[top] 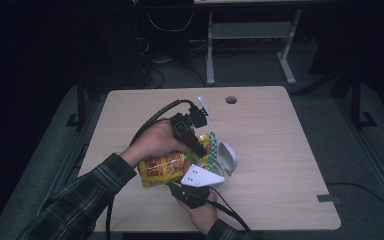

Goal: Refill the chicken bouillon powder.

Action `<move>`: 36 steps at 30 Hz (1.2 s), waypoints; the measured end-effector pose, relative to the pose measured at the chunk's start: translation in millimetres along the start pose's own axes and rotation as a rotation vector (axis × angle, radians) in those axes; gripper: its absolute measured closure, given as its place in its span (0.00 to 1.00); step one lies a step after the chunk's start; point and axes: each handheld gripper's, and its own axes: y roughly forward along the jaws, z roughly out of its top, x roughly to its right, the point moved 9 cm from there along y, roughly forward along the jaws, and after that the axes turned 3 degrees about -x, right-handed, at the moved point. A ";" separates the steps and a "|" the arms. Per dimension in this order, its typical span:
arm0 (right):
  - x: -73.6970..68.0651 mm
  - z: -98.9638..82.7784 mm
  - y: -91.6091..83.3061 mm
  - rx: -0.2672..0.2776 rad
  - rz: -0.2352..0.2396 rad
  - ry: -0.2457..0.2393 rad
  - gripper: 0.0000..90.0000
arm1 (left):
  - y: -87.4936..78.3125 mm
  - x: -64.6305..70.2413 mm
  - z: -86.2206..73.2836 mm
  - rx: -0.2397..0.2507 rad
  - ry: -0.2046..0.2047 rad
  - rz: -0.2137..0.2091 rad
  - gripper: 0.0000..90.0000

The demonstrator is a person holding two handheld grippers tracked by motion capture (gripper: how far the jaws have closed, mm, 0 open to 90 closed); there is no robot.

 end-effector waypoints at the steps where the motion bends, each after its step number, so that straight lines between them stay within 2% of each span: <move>1: 0.2 0.0 0.0 0.001 0.000 -0.002 1.00 | 0.0 0.1 0.1 0.000 0.000 0.000 0.99; 36: 0.7 3.2 -1.8 0.015 0.004 0.006 1.00 | -0.3 1.7 3.1 -0.021 -0.001 0.004 0.99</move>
